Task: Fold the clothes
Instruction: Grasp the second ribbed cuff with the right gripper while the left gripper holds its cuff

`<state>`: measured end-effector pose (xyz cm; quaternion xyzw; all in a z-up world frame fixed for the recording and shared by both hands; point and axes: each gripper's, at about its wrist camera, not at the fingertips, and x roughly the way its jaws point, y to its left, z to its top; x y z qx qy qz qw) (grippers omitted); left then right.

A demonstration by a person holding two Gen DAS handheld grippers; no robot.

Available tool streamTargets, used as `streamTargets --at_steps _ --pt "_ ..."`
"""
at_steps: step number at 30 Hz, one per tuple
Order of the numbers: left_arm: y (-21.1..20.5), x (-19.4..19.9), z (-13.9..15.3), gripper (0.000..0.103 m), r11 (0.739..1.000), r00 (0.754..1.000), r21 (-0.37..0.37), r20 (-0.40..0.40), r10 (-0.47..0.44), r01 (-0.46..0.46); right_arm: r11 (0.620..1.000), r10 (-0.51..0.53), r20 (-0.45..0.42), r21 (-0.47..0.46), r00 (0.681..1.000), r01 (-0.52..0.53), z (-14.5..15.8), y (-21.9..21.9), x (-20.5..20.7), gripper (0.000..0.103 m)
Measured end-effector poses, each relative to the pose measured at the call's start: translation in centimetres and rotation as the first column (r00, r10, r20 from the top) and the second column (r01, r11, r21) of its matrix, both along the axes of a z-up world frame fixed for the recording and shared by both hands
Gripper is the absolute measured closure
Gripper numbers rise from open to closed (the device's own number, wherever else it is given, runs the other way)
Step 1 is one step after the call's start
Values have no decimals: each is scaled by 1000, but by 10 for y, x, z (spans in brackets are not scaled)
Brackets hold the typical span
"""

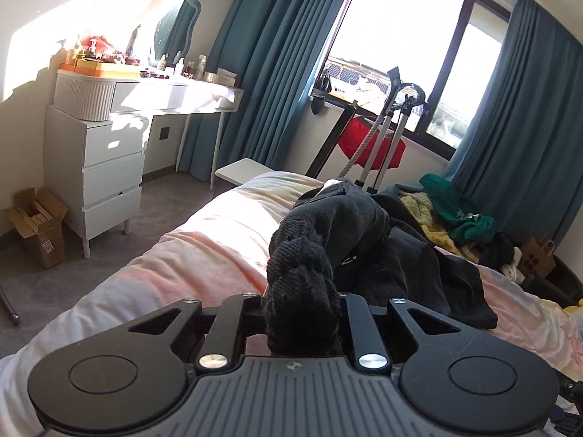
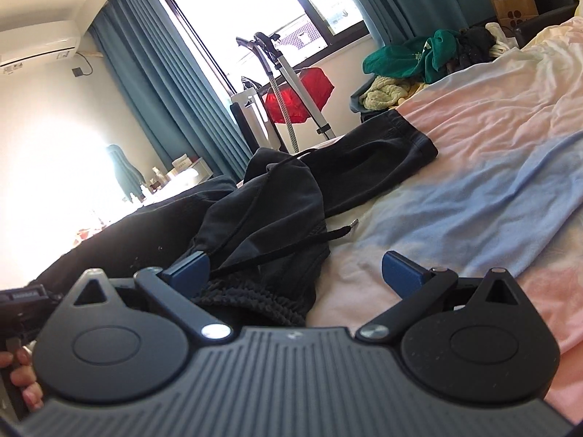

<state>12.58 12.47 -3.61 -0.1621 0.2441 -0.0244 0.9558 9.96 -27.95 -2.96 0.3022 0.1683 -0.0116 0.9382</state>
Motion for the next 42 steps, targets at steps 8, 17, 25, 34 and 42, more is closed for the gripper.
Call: streamTargets --at_steps 8,17,25,34,42 --pt "28 25 -52 83 999 995 1 -94 44 -44 986 76 -72 153 995 -64 -34 -9 28 0" --pt "23 41 -59 82 999 995 -17 -95 30 -32 980 184 -136 101 973 -172 -71 15 85 11" --pt "17 51 -59 81 1000 995 0 -99 24 -24 964 245 -99 127 964 -232 -64 29 87 36" --pt "17 46 -54 78 1000 994 15 -111 -12 13 969 217 -122 151 969 -198 -55 13 79 100" --pt "18 33 -47 73 999 993 29 -114 -13 16 947 268 -102 212 958 -242 -45 12 61 99"
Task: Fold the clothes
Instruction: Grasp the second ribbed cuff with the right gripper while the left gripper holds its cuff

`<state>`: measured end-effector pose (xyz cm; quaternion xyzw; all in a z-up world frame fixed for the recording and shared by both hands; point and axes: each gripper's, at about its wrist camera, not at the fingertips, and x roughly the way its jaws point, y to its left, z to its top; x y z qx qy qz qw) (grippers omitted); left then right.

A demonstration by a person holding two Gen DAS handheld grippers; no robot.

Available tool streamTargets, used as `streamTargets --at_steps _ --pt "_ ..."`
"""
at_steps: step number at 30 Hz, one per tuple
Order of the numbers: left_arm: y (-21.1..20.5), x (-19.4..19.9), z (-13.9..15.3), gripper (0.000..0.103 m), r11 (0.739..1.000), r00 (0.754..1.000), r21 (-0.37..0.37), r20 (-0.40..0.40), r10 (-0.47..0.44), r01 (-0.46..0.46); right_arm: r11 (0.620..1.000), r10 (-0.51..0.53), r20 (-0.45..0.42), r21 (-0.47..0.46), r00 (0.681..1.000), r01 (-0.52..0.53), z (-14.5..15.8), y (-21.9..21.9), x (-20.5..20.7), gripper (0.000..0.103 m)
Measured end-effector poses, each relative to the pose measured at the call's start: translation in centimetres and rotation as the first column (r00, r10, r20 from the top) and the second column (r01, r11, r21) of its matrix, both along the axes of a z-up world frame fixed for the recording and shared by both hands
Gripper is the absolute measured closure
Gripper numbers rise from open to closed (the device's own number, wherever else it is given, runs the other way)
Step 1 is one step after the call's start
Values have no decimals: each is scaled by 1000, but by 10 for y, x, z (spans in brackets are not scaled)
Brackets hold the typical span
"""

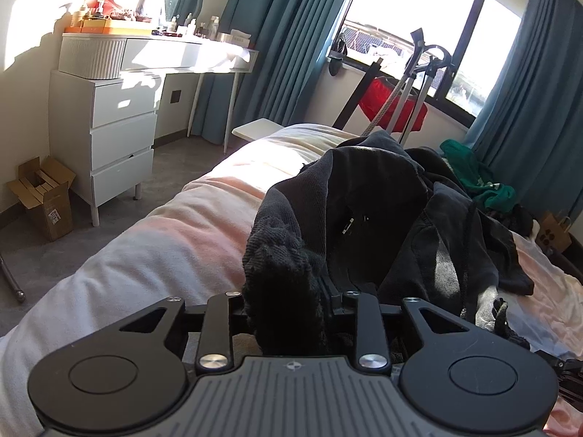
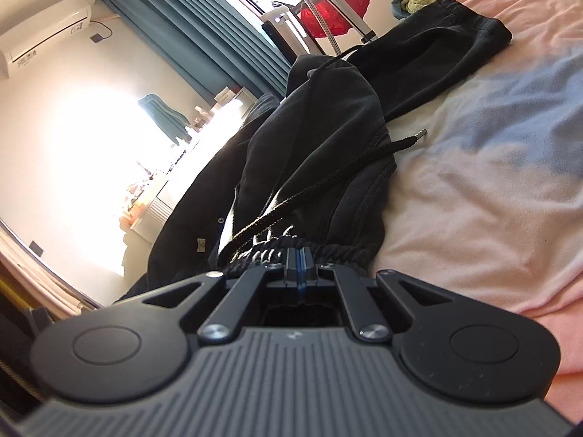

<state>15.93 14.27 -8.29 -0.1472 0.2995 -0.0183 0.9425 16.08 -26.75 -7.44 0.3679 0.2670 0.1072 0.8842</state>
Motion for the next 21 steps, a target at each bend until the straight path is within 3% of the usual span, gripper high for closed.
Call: streamTargets --at_steps 8,10,12,13,17,21 --pt "2 -8 7 72 1000 1000 1 24 7 -7 990 -113 -38 84 993 116 -17 -27 -6 92" --pt "1 -9 9 74 1000 999 -4 35 8 -8 980 -119 -55 156 991 126 -26 -35 -2 77" --pt "1 -9 10 76 1000 999 -5 44 9 -9 973 -108 -62 198 992 118 -32 -38 3 39" --pt "1 -9 11 78 1000 999 -5 46 8 -8 971 -99 -64 213 993 111 -34 -38 6 33" --pt "2 -6 12 79 1000 999 -20 47 14 -13 970 -3 -37 242 999 12 -36 -24 21 30" --pt "4 -4 11 79 999 999 -26 41 21 -20 991 14 -81 136 997 -3 -38 -8 43 32"
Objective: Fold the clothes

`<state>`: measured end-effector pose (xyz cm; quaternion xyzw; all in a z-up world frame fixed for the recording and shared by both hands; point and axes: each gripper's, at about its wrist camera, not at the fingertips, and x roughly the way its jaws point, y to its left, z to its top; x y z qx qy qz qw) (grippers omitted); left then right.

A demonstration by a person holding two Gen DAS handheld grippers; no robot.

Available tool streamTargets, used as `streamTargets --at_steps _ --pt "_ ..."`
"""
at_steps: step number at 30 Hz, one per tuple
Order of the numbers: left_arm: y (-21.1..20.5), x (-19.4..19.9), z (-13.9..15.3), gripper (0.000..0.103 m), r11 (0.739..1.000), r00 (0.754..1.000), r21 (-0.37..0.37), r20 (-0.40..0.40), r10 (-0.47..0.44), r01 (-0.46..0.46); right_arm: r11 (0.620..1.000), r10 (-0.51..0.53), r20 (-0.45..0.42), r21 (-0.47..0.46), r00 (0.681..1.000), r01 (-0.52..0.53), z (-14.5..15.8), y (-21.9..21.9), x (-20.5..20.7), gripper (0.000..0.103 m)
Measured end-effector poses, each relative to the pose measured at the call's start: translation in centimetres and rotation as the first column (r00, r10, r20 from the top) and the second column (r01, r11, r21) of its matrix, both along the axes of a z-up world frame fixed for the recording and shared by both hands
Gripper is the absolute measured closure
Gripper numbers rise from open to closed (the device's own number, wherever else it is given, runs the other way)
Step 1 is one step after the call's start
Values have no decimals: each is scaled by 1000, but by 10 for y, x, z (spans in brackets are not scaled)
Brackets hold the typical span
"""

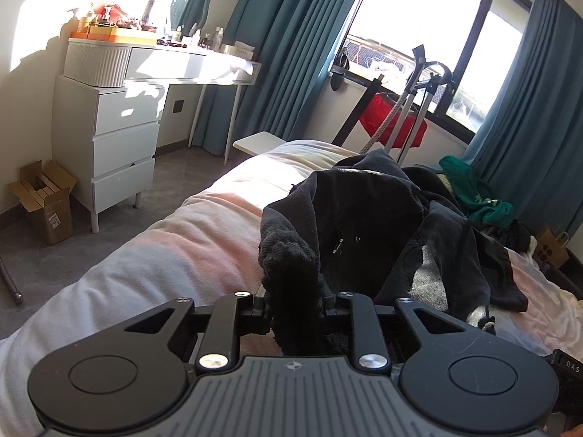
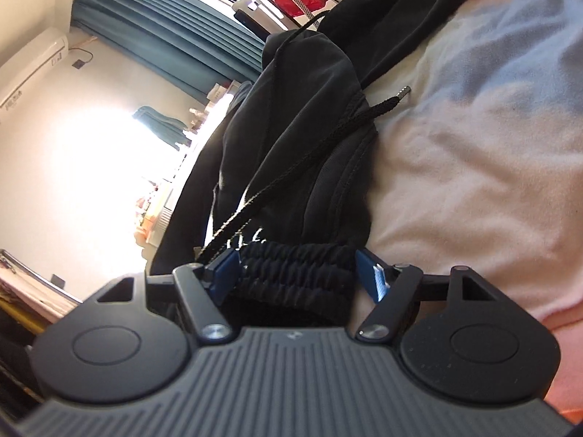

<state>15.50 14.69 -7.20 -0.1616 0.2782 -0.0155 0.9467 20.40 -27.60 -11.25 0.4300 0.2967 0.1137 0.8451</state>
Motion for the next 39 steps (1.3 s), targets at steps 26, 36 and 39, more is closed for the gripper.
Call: streamTargets --at_steps 26,36,39 --pt "9 -6 6 79 997 999 -59 21 -47 49 993 40 120 -114 992 -26 81 36 -95 62" --pt "20 9 -10 79 998 998 -55 -57 1 -4 999 17 -43 -38 999 -18 30 53 -117 45" --pt "23 18 0 84 999 999 -46 -47 7 -10 999 13 -51 38 999 -11 18 53 -118 48"
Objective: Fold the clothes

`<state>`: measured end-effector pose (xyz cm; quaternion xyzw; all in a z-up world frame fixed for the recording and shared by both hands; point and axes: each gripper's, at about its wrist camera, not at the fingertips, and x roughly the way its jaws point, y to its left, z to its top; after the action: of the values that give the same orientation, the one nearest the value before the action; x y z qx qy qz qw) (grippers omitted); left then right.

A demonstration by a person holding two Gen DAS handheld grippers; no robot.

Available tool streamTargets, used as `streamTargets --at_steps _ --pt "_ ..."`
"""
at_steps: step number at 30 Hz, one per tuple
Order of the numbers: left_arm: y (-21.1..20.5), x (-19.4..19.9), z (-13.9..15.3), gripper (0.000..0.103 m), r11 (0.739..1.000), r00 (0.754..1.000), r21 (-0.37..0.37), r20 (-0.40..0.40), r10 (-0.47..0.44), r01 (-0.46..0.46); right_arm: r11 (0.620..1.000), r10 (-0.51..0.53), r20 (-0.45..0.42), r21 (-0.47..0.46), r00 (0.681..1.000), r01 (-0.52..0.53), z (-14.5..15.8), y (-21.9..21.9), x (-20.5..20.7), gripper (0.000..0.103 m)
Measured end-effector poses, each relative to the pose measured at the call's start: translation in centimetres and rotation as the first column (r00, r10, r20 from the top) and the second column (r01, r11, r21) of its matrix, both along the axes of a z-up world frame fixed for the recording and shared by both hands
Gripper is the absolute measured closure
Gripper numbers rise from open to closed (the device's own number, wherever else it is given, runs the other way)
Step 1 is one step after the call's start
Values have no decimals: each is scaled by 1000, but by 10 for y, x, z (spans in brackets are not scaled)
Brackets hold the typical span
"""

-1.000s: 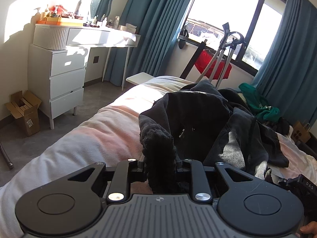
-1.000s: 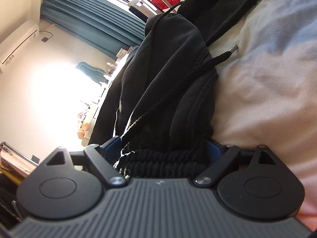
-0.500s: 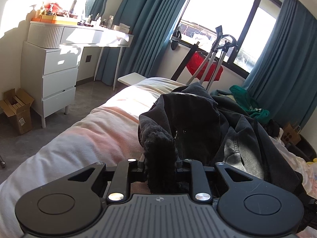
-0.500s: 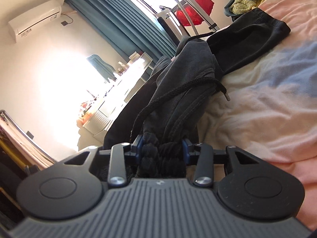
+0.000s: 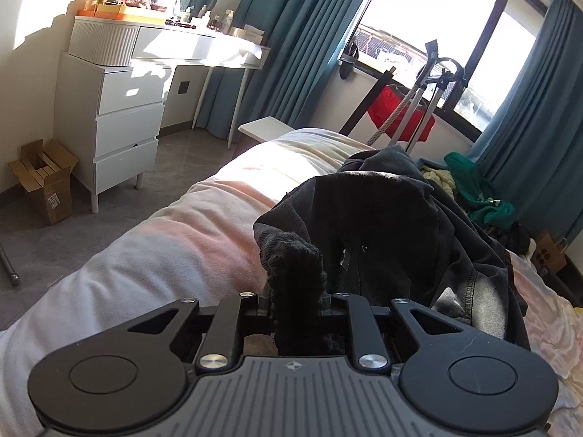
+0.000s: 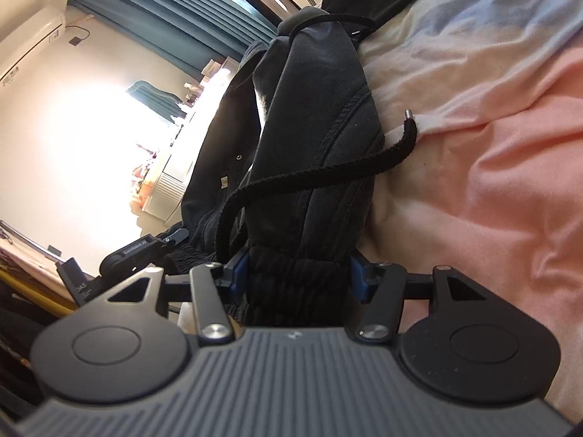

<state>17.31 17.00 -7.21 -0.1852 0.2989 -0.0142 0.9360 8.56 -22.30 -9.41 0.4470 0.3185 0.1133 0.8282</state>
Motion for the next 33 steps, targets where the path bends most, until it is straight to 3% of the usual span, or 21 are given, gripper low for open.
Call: streamTargets --at_steps 3,6,10,12,16,19,21,24,27,29,33 --pt "12 17 19 86 999 999 -26 -14 37 -37 997 21 77 75 997 -27 3 15 1 49" --pt "39 44 51 86 993 996 -83 -26 81 -83 994 59 129 86 990 -70 8 44 15 50" --pt "59 74 103 86 995 994 45 66 82 -85 965 87 128 234 988 -115 -8 99 41 50" --pt "66 86 112 86 990 993 109 90 83 -92 945 120 142 288 982 -157 -14 135 55 50" --pt "81 112 85 85 980 996 181 43 74 -81 937 184 119 279 976 -210 -24 196 83 50" --pt "87 118 52 83 982 994 154 -4 109 -108 954 191 49 227 980 -197 -41 209 96 50" --pt "87 116 41 81 982 993 152 -3 118 -116 945 216 33 244 976 -218 -48 205 102 50" --pt "87 113 37 64 976 990 171 -16 141 -137 937 257 17 239 966 -254 -43 201 106 48" --pt "86 102 46 38 963 985 211 -6 172 -167 931 293 -16 234 956 -281 -36 197 108 46" --pt "86 88 53 13 959 984 224 10 177 -174 934 306 -30 206 952 -294 -25 193 109 41" --pt "75 53 67 4 950 988 271 21 156 -156 951 301 16 69 954 -301 5 181 88 15"
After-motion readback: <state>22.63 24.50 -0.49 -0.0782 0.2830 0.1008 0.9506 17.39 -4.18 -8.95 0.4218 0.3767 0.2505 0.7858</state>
